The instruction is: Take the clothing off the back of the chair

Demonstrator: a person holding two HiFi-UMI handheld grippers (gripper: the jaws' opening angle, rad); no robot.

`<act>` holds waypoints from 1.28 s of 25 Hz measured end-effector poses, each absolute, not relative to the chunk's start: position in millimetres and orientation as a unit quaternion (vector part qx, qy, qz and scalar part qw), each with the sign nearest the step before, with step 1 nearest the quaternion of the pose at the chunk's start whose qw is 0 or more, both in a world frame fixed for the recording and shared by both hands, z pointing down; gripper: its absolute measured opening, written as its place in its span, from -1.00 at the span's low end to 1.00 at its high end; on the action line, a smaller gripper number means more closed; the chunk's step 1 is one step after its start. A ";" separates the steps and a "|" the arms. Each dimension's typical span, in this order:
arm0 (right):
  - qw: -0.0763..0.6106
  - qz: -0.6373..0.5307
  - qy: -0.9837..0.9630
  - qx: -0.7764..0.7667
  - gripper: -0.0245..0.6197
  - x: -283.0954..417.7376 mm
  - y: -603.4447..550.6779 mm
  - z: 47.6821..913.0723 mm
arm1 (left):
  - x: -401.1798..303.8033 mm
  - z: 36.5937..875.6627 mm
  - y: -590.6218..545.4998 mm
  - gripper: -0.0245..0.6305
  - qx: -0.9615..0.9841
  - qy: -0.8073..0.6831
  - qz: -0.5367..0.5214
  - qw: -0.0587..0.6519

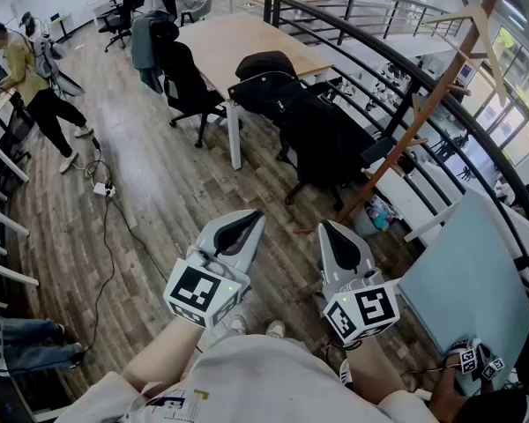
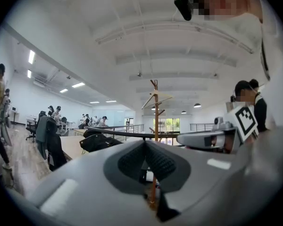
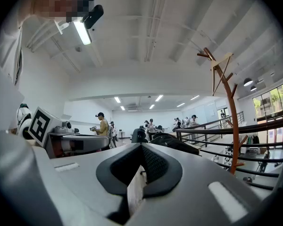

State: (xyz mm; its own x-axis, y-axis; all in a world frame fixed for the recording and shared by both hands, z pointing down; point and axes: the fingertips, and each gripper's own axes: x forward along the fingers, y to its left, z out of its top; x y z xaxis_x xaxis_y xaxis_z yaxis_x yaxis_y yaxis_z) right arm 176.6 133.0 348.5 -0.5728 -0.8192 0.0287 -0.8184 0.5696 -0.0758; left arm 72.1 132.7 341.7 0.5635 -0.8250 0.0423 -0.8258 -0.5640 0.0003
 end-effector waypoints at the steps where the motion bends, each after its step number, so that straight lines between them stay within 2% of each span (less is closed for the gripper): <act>1: 0.006 -0.040 0.886 -0.463 -0.92 178.0 132.9 349.1 | 73.0 342.8 132.9 -0.93 0.884 -0.467 0.019 0.011; 32: 0.013 -0.039 0.892 -0.450 -0.92 231.0 137.0 352.9 | 127.7 344.1 145.7 -0.93 0.877 -0.479 0.023 0.004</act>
